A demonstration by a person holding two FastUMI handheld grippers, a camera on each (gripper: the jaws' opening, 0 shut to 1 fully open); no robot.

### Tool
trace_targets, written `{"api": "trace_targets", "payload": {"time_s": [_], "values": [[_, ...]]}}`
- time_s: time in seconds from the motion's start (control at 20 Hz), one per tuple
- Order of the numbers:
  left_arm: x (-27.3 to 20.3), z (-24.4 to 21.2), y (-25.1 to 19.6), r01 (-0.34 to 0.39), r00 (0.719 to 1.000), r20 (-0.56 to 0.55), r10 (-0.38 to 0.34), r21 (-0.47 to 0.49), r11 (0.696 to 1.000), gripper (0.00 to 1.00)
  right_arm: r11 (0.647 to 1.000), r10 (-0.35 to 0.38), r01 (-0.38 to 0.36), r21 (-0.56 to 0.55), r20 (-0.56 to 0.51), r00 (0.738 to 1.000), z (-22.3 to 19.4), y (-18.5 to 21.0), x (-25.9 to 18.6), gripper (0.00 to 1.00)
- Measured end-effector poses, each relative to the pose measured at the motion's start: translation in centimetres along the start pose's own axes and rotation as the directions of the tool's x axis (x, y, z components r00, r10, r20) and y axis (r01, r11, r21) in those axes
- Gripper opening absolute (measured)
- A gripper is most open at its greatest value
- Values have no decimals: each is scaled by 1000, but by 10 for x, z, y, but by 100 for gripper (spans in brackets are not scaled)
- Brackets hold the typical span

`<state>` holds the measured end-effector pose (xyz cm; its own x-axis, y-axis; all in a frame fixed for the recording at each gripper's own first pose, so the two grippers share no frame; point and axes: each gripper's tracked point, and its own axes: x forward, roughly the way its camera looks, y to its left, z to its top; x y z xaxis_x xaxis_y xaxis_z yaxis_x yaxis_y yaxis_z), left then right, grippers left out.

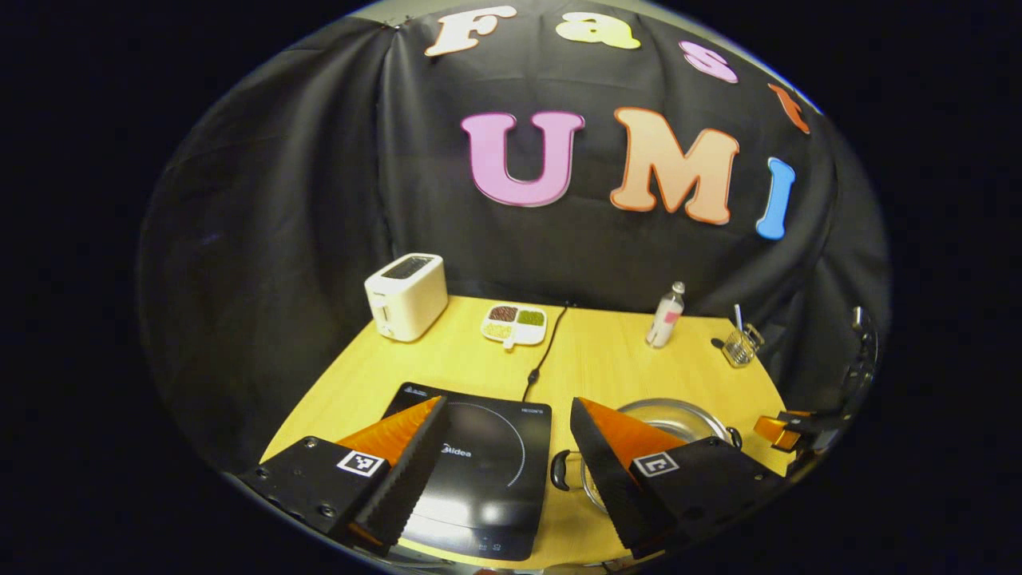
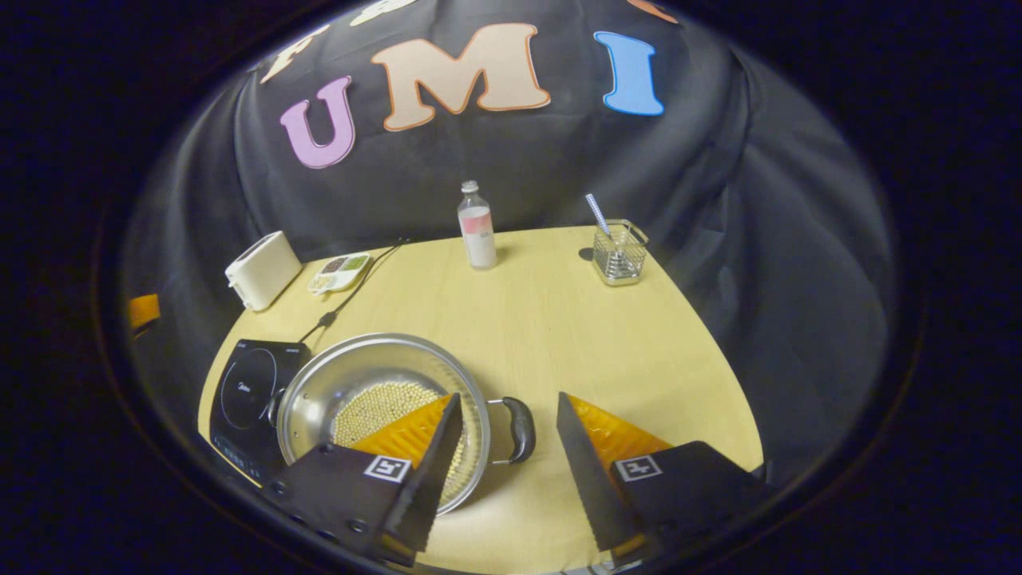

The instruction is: First push the handle of the pot to place it horizontally, then grasp the pot with both hands and set it on the induction cooktop.

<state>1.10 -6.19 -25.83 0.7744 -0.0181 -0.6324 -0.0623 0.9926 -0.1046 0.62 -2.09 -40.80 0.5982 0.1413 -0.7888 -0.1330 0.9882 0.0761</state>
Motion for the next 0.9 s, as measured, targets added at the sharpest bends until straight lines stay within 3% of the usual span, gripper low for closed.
{"api": "trace_targets", "payload": {"time_s": [0.05, 0.15, 0.5, 0.9], "values": [[8, -11, -5, 13, 999, -36, -13, 0, 1000, 98, 1000, -2, 2, -1, 0, 1000, 0, 1, 1, 88], [22, -27, -15, 41, 996, -83, -42, -11, 999, 98, 1000, -13, 13, -6, -7, 1000, -2, -3, 4, 94], [59, -87, -38, 101, 963, -252, -97, 2, 995, 98, 1000, -26, 24, -17, -104, 994, -28, -7, 34, 97], [83, -120, -50, 146, 919, -367, -146, -28, 989, 98, 999, -37, 38, 1, -237, 971, -61, -9, 69, 97]]}}
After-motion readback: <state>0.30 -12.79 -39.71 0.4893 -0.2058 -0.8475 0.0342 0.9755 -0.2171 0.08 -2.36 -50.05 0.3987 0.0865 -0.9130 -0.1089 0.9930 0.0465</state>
